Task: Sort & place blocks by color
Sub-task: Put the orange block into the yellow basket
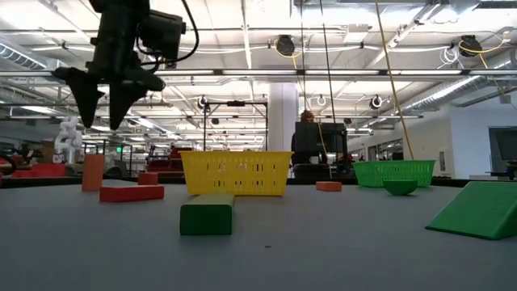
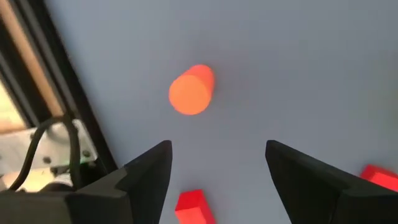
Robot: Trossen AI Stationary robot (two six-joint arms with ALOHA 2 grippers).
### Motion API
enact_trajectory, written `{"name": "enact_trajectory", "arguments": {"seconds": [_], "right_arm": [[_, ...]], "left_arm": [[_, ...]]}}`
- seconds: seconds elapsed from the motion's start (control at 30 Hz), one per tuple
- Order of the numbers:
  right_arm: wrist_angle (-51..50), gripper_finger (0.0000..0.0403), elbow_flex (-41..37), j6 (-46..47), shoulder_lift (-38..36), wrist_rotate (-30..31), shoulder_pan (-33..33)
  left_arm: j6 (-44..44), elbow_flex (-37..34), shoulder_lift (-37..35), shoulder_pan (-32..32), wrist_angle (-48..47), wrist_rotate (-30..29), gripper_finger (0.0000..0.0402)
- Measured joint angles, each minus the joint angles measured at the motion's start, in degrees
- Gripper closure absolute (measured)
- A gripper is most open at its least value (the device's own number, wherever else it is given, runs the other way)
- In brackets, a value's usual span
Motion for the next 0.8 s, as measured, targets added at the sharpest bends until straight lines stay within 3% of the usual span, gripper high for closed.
{"name": "enact_trajectory", "arguments": {"seconds": [0.3,0.63,0.8], "right_arm": [[-5.51,0.0174,-0.04,1.32,-0.48,-2.06,0.02],[-10.54,0.0174,-0.04,1.32,-1.16,-1.67,0.02],[-10.5,0.0174,-0.07,1.33,-1.11,3.25,0.04]], "left_arm": [[-1.39,-5.52,-0.02,0.19,7.89,-2.31,0.014],[-0.43,-10.06,-0.04,0.13,8.31,-4.45,0.014],[4.57,-10.06,-0.04,0.29,8.82,-7.04,0.014]]}}
